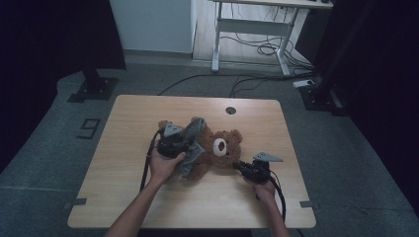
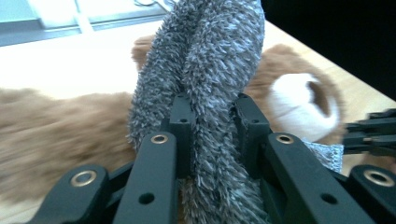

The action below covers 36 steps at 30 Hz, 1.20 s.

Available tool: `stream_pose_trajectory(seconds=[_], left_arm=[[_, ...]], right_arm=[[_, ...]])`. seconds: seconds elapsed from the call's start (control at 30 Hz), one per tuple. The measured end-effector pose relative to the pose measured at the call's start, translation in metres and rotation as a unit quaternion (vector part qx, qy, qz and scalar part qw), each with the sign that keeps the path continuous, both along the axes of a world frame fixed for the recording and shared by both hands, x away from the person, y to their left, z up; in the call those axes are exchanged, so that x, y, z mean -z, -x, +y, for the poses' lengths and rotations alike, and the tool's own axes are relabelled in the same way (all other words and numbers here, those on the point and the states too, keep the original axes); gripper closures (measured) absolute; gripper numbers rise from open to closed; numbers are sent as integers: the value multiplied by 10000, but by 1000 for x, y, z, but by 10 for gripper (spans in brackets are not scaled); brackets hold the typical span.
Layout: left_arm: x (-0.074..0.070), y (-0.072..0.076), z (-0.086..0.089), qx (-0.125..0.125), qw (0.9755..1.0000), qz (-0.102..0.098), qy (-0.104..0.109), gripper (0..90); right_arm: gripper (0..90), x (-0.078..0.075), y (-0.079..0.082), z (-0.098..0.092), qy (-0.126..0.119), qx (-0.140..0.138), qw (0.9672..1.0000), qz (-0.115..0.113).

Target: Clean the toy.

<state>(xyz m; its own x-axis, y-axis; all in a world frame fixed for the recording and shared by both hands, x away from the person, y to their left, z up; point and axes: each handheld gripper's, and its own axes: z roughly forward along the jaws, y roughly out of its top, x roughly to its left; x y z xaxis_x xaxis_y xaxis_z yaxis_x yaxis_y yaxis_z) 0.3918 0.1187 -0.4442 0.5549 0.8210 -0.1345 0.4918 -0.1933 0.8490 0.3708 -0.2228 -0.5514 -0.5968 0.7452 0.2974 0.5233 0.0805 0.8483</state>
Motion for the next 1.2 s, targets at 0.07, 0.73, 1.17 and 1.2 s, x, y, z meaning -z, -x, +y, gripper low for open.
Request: stream_pose_trajectory(seconds=[0.07,0.73,1.17,1.2], left_arm=[[3,-1,14,-115,9999,41,25,725],[17,13,60,-347,9990,208,192,728],[-5,16,-42,564,9984,-26,55,728],[-1,16,-51,621,9981,-2,34,728]], right_arm=[[781,0,0,0,1,2,10000,0],[781,0,0,0,29,2,10000,22],[781,0,0,1,31,24,10000,39],[781,0,0,1,29,25,10000,41]])
